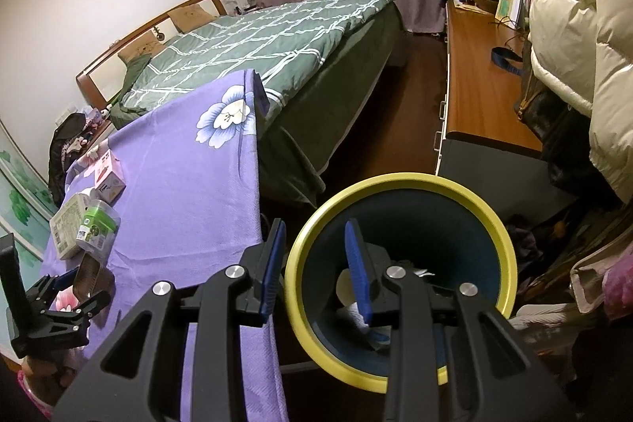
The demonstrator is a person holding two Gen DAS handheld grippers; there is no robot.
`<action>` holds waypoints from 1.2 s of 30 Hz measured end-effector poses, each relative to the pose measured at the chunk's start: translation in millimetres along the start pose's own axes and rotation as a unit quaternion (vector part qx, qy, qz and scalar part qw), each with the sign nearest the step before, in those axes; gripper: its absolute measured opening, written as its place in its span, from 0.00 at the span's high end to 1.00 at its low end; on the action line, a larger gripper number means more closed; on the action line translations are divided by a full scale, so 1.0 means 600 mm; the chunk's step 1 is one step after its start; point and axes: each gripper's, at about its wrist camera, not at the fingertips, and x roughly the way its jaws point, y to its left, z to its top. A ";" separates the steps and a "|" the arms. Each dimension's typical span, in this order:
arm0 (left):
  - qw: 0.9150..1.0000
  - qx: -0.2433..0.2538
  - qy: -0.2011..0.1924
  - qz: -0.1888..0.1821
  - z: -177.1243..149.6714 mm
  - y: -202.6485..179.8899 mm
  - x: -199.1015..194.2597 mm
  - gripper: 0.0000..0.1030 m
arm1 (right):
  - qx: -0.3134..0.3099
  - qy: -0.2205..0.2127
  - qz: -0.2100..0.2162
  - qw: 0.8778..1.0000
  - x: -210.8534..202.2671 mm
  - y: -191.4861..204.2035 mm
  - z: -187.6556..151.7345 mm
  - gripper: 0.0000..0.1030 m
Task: Collect trash
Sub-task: 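Grasp the brown plastic tray with the left gripper and lift it, then carry the brown tray over the bin and release it with the left gripper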
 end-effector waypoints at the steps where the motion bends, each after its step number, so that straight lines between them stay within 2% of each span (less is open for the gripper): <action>1: 1.000 -0.003 0.003 0.001 -0.001 0.002 0.002 0.05 | 0.000 0.000 0.000 1.000 0.000 0.000 0.000 0.71; 3: 1.000 -0.009 0.007 0.002 -0.002 0.006 0.006 0.06 | 0.000 -0.001 0.001 1.000 0.001 -0.001 -0.001 0.71; 4: 1.000 -0.013 0.008 0.002 -0.001 0.008 0.008 0.14 | 0.001 -0.001 0.000 1.000 0.001 0.000 0.000 0.71; 5: 1.000 -0.013 0.008 0.006 0.001 0.008 0.009 0.18 | 0.002 -0.002 0.001 1.000 0.001 -0.001 -0.001 0.71; 6: 1.000 -0.008 0.006 0.016 0.002 0.004 0.008 0.28 | 0.004 -0.003 0.001 1.000 0.001 -0.002 -0.002 0.71; 7: 1.000 -0.005 0.009 0.012 0.004 0.001 0.008 0.32 | 0.006 -0.004 0.001 1.000 0.001 -0.003 -0.003 0.71; 11: 1.000 0.007 0.009 -0.012 0.013 -0.029 -0.002 0.33 | 0.013 -0.007 0.002 1.000 -0.004 -0.016 -0.008 0.71; 16: 0.997 0.052 -0.006 -0.050 0.038 -0.113 -0.021 0.33 | 0.027 -0.009 -0.008 1.000 -0.010 -0.049 -0.021 0.71; 23: 0.985 0.131 -0.009 -0.114 0.091 -0.283 -0.010 0.32 | 0.064 -0.013 -0.046 0.997 -0.023 -0.124 -0.050 0.71; 28: 0.977 0.159 0.005 -0.142 0.108 -0.381 0.019 0.32 | 0.086 -0.013 -0.066 0.994 -0.031 -0.172 -0.067 0.71; 32: 0.973 0.176 0.015 -0.151 0.122 -0.436 0.047 0.32 | 0.090 -0.013 -0.076 0.993 -0.034 -0.188 -0.071 0.71; 33: 0.972 0.180 0.015 -0.150 0.124 -0.450 0.053 0.31 | 0.091 -0.013 -0.077 0.993 -0.034 -0.189 -0.072 0.71; 36: 0.972 0.185 0.015 -0.142 0.132 -0.472 0.069 0.11 | 0.092 -0.012 -0.075 0.993 -0.036 -0.193 -0.074 0.71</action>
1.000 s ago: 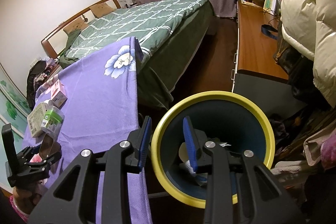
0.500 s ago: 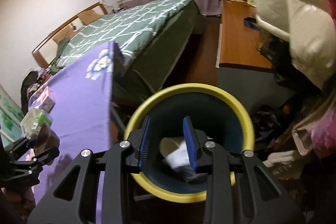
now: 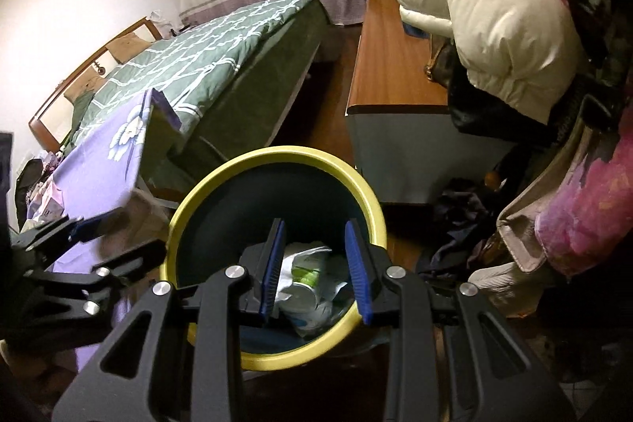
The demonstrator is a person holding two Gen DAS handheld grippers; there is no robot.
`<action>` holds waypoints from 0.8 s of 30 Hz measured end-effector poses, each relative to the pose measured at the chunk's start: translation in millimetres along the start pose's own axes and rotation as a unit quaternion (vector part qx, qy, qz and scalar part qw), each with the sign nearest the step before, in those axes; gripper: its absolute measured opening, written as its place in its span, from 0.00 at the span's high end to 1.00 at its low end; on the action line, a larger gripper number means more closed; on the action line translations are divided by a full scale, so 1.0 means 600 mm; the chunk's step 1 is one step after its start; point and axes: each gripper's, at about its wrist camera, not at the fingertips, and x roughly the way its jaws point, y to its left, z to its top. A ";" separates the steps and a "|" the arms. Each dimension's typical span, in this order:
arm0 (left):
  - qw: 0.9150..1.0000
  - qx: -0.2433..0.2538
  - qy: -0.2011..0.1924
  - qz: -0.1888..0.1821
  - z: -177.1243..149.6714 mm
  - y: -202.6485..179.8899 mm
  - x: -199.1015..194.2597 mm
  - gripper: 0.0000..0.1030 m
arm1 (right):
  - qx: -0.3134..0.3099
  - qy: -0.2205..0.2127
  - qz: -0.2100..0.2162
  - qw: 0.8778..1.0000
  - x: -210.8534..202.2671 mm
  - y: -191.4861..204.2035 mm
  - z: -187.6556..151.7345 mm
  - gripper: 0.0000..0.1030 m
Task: Collect trash
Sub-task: 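Carry the brown tray over the bin and release it with the left gripper, then grasp the green-lidded plastic jar with the right gripper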
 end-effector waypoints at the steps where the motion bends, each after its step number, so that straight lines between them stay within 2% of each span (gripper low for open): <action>1: 1.000 -0.001 -0.001 0.003 0.001 0.001 0.001 0.11 | -0.001 0.001 0.000 1.000 0.000 0.001 0.000 0.71; 6: 1.000 -0.019 -0.016 0.012 -0.001 0.016 -0.023 0.11 | -0.006 0.005 0.007 1.000 0.004 0.013 0.000 0.69; 10: 0.998 -0.046 -0.044 0.028 -0.027 0.057 -0.083 0.08 | -0.022 0.011 0.019 1.000 0.009 0.043 -0.004 0.67; 16: 0.989 -0.106 -0.075 0.075 -0.100 0.144 -0.180 0.07 | -0.060 0.024 0.050 0.997 0.021 0.118 -0.008 0.67; 22: 0.966 -0.187 -0.105 0.145 -0.199 0.251 -0.286 0.05 | -0.108 0.033 0.085 0.990 0.026 0.218 -0.015 0.67; 24: 0.954 -0.214 -0.115 0.174 -0.234 0.287 -0.322 0.05 | -0.126 0.035 0.100 0.986 0.027 0.261 -0.019 0.67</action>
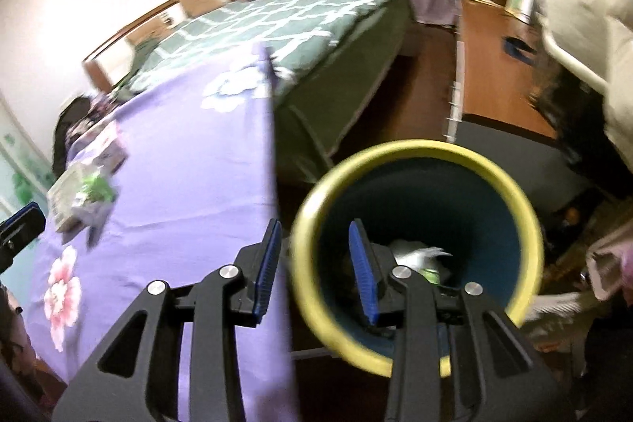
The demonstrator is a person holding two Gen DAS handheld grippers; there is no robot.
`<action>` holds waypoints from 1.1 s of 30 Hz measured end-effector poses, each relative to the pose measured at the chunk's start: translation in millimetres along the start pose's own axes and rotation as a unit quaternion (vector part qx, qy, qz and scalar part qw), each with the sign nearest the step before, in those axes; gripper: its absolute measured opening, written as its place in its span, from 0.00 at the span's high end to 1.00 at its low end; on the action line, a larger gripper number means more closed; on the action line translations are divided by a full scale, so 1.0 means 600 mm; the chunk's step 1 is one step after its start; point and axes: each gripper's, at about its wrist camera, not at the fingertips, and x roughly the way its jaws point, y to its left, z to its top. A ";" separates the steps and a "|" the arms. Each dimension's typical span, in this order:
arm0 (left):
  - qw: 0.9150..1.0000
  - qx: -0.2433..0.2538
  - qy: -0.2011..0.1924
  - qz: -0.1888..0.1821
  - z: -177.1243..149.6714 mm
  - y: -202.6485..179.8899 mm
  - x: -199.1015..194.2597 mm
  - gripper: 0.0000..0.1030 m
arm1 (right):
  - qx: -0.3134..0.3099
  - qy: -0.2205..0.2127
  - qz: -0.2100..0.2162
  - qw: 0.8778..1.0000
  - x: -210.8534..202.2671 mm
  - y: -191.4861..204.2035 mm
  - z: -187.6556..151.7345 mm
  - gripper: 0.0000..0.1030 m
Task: Collect trash
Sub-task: 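Grasp the green-lidded plastic jar with the right gripper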
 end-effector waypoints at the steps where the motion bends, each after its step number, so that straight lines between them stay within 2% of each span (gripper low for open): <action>1: 1.000 -0.015 -0.006 0.016 -0.004 0.032 -0.013 0.05 | -0.011 0.001 0.007 1.000 0.005 0.024 0.003 0.67; 8: 0.993 -0.081 -0.039 0.079 -0.031 0.177 -0.073 0.05 | -0.065 0.009 0.053 0.996 0.029 0.169 0.013 0.67; 16: 0.985 -0.116 -0.051 0.113 -0.059 0.270 -0.104 0.05 | -0.114 0.012 0.105 0.988 0.053 0.334 0.008 0.66; 19: 0.984 -0.130 -0.047 0.114 -0.071 0.302 -0.108 0.05 | -0.120 0.010 0.113 0.986 0.061 0.376 0.006 0.59; 21: 0.983 -0.136 -0.046 0.113 -0.078 0.312 -0.111 0.05 | -0.119 0.000 0.111 0.987 0.067 0.400 0.006 0.48; 24: 0.983 -0.141 -0.046 0.110 -0.084 0.325 -0.111 0.05 | -0.122 -0.006 0.087 0.989 0.083 0.427 0.004 0.42; 33: 0.985 -0.143 -0.039 0.090 -0.088 0.328 -0.097 0.05 | -0.130 0.021 0.039 0.991 0.146 0.456 -0.007 0.42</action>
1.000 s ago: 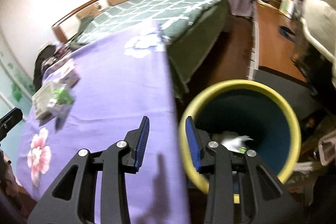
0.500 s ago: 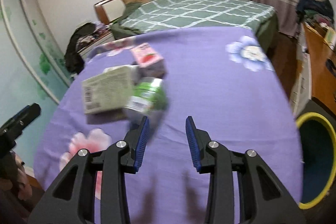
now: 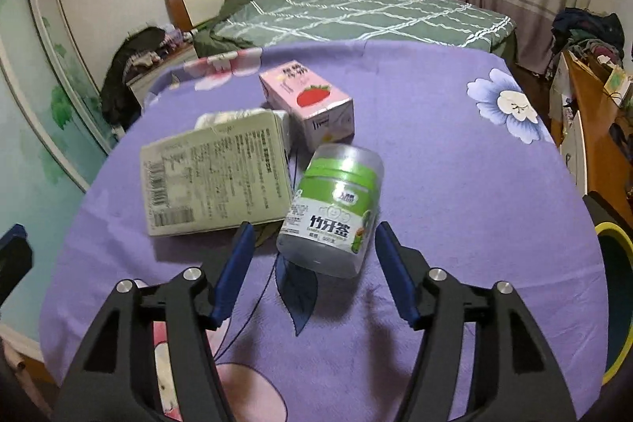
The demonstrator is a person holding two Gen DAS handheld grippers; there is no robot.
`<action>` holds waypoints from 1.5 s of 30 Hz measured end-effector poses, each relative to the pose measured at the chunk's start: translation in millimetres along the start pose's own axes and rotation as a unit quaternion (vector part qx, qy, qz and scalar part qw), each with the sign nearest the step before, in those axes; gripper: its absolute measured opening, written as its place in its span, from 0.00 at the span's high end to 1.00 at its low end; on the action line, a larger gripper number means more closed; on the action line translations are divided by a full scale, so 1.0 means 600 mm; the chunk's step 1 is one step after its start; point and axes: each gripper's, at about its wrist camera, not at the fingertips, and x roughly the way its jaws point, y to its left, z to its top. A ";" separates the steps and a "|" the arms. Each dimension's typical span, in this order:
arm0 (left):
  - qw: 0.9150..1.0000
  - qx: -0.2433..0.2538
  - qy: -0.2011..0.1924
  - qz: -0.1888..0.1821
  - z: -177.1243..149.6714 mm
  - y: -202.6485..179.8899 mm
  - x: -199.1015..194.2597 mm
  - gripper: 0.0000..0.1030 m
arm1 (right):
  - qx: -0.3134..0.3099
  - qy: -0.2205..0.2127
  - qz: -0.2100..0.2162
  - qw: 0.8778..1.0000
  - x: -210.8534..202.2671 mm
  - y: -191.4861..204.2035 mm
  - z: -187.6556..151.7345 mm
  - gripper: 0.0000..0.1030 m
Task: Collect trash
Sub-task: 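Grasp the green-lidded plastic jar with the right gripper, then carry the green-lidded jar over the bin and open the right gripper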
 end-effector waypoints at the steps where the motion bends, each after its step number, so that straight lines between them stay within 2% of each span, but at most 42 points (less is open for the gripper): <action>1: 1.000 0.000 0.002 -0.003 -0.001 -0.001 0.002 0.05 | 0.000 0.003 -0.006 1.000 0.006 -0.001 0.001 0.42; 4: 1.000 0.003 0.006 -0.007 -0.003 -0.007 0.007 0.05 | 0.006 0.008 -0.004 1.000 0.015 -0.011 0.000 0.44; 5: 1.000 0.005 0.007 -0.008 -0.004 -0.009 0.010 0.05 | 0.006 0.007 -0.003 1.000 0.016 -0.014 0.000 0.50; 14: 1.000 0.017 0.014 -0.015 -0.005 -0.037 0.021 0.05 | 0.013 -0.015 0.015 1.000 -0.019 -0.043 -0.003 0.51; 25: 0.998 0.039 0.024 -0.037 -0.015 -0.092 0.030 0.05 | 0.040 -0.034 0.015 0.999 -0.095 -0.126 -0.023 0.53; 35: 0.997 0.056 0.031 -0.052 -0.018 -0.148 0.044 0.05 | 0.091 -0.059 -0.030 0.994 -0.160 -0.250 -0.053 0.53; 40: 0.996 0.064 0.035 -0.053 -0.019 -0.170 0.053 0.05 | 0.139 -0.075 -0.077 0.985 -0.194 -0.346 -0.073 0.53; 45: 0.995 0.071 0.044 -0.052 -0.022 -0.190 0.064 0.05 | 0.179 -0.072 -0.124 0.973 -0.204 -0.431 -0.097 0.53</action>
